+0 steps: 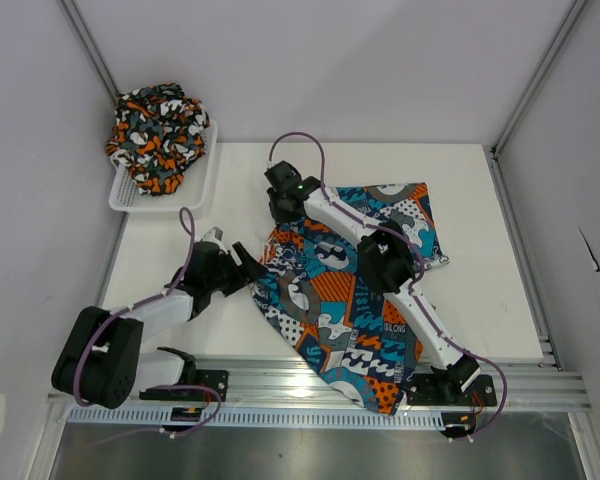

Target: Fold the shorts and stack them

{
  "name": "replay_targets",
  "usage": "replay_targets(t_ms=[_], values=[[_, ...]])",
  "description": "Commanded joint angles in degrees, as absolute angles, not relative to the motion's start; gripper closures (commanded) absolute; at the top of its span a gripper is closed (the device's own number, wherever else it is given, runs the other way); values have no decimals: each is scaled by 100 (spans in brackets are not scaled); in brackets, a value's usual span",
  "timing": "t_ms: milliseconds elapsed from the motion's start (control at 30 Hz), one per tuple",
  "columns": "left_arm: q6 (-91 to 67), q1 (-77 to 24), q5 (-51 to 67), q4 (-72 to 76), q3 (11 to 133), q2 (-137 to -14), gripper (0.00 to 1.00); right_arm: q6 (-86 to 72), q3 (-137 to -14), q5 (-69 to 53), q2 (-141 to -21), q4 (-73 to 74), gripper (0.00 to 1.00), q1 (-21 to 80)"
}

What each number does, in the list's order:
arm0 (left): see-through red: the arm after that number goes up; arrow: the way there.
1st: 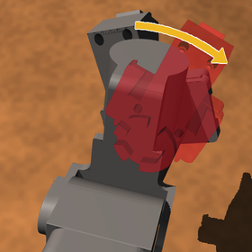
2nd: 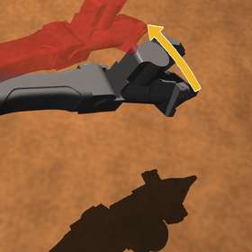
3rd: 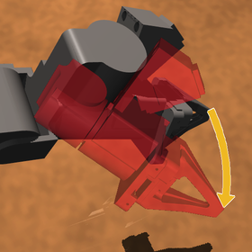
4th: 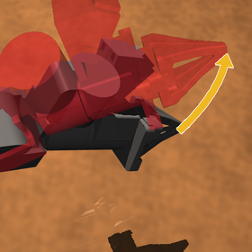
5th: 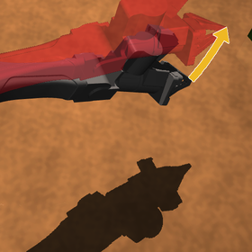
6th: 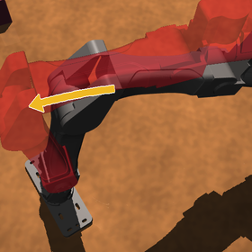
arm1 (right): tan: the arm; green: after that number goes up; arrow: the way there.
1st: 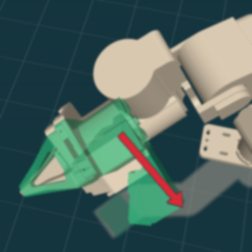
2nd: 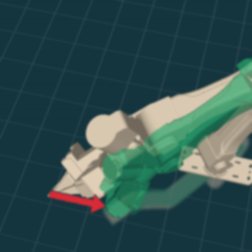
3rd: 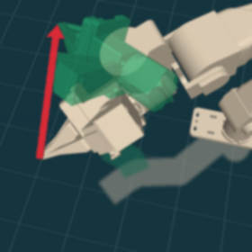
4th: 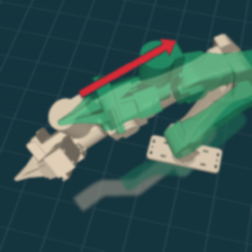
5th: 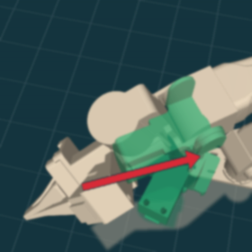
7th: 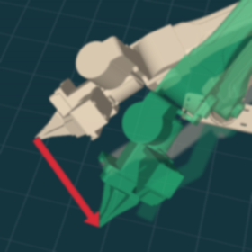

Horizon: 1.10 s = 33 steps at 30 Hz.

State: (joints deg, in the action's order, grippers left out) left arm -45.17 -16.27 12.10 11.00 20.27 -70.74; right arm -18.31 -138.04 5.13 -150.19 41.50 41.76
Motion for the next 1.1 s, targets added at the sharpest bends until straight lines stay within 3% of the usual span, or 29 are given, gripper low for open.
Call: replay_targets(t_ms=[0,67,233,567,667,1067], values=[[-4808,-1573,1143,1310,2135,-7382,22,-1881,-13685,554,-14959,4148,69,4122],[-4825,-1582,1125,1292,2223,-7523,30,-1907,-13676,571,-14959,4131,69,4122],[-4790,-1573,1169,1143,2364,-7708,60,-1960,-13676,589,-14968,4131,70,4122],[-4395,-1187,1265,774,2145,-7111,86,-1995,-13676,642,-14994,4104,70,4113],[-4237,-985,1406,608,2162,-7014,100,-2004,-13676,668,-15003,4069,70,4113],[-4078,-905,1529,246,2127,-7014,97,-2424,-13597,651,-14968,3604,70,4078]])
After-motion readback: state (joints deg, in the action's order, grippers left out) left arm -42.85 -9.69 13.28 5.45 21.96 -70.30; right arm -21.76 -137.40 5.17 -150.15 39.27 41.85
